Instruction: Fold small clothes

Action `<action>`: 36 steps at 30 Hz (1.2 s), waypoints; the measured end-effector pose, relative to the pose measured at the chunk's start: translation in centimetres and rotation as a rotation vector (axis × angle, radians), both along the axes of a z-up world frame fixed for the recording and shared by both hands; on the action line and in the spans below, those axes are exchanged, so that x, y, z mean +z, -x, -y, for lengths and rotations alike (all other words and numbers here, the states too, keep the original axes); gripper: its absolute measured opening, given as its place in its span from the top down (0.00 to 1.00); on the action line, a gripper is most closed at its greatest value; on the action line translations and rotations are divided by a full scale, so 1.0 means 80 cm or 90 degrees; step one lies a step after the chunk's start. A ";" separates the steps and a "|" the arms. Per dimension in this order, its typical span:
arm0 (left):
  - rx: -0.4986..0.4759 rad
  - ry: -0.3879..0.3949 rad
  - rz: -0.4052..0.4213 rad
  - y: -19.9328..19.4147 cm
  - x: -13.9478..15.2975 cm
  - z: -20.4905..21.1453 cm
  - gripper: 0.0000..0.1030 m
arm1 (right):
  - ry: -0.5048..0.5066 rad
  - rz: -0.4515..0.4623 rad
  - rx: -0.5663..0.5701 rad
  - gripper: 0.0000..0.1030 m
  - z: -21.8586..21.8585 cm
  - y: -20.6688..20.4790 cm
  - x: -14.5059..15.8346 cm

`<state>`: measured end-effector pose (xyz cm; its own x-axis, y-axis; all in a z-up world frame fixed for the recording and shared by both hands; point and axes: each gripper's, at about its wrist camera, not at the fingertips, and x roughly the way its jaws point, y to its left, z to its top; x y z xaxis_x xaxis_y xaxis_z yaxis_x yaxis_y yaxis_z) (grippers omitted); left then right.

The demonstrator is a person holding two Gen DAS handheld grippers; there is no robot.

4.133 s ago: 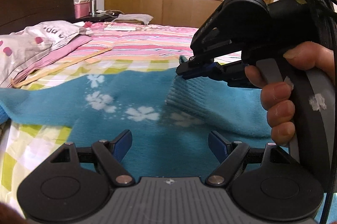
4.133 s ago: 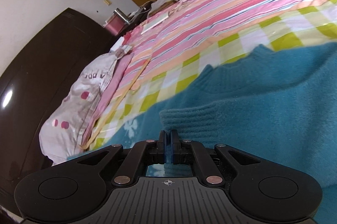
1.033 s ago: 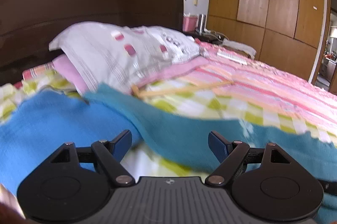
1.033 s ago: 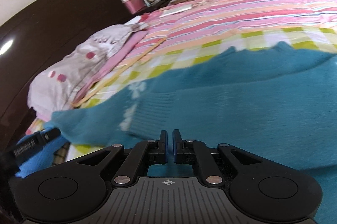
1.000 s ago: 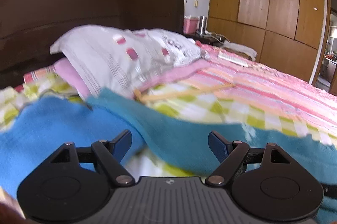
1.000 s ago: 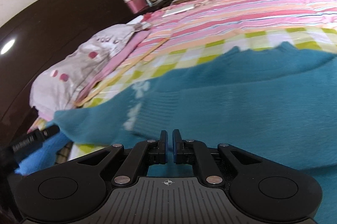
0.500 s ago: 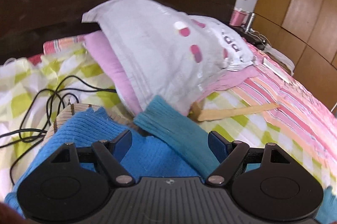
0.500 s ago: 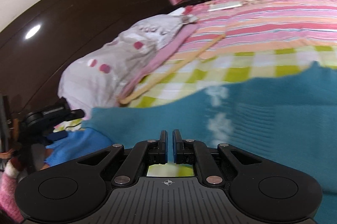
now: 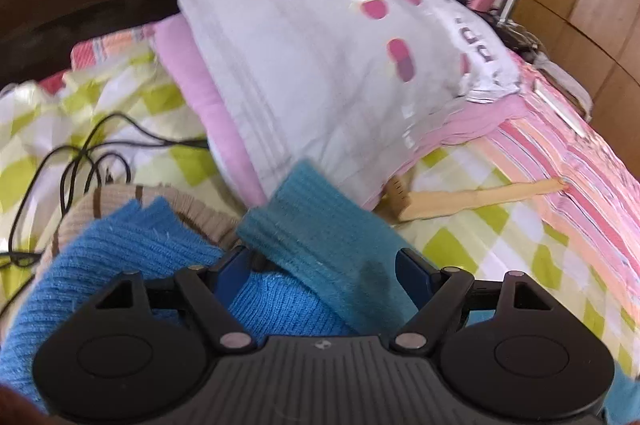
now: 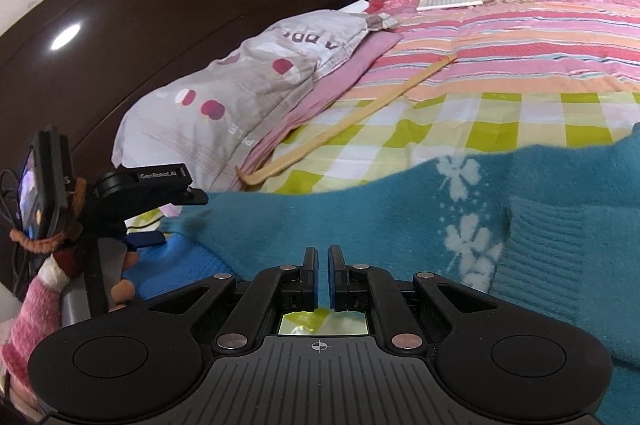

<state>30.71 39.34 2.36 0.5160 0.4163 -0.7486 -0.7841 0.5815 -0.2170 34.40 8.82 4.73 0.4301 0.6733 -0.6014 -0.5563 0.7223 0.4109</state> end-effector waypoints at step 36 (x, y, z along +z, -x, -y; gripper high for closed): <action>-0.415 -0.059 0.083 -0.025 -0.016 0.249 0.82 | -0.082 -0.073 -0.091 0.92 0.110 -0.056 0.013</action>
